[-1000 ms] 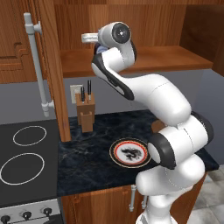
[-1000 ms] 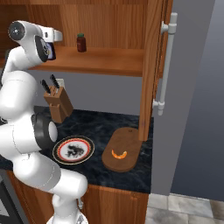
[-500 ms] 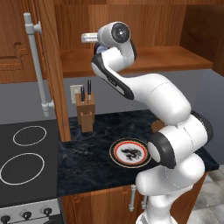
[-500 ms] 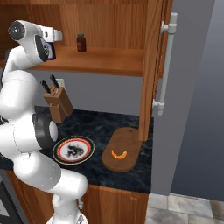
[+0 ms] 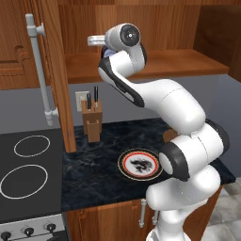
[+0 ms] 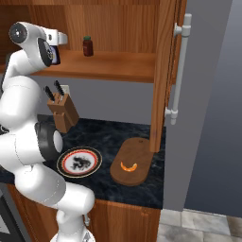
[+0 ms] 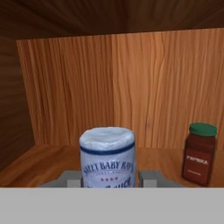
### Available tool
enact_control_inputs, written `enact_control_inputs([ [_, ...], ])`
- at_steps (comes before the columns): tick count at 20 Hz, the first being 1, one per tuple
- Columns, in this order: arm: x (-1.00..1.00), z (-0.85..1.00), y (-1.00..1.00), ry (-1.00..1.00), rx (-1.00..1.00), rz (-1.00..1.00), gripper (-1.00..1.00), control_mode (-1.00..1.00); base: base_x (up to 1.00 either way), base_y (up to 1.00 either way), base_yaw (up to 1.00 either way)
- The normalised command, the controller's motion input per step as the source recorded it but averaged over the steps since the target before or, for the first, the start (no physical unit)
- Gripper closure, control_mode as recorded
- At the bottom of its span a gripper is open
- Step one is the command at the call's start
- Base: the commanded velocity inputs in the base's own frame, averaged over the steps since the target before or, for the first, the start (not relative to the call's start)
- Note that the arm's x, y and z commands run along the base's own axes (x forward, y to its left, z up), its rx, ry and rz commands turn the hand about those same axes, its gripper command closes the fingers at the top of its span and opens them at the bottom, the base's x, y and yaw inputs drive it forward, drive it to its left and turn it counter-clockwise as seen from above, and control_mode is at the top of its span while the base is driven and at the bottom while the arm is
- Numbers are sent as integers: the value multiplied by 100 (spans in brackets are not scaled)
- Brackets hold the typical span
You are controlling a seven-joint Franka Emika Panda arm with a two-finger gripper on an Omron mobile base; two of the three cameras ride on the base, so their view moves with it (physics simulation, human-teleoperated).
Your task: Pick the shrimp from the plate and place it on the cutting board. Then pick the condiment bottle from the cabinet and place it next to the cutting board.
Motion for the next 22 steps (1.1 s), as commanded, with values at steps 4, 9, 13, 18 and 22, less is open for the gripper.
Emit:
enact_control_inputs([
  [4,-6,2,0,-8,0,0,100,-100,0,0,0],
  [9,-12,21,-2,-12,4,0,100,-100,0,0,0],
  [13,-24,23,-8,-12,5,2,100,-100,0,0,0],
  [18,-45,16,-15,-7,4,5,100,-100,0,0,0],
  [22,-58,12,-27,-3,4,6,100,-100,0,0,0],
])
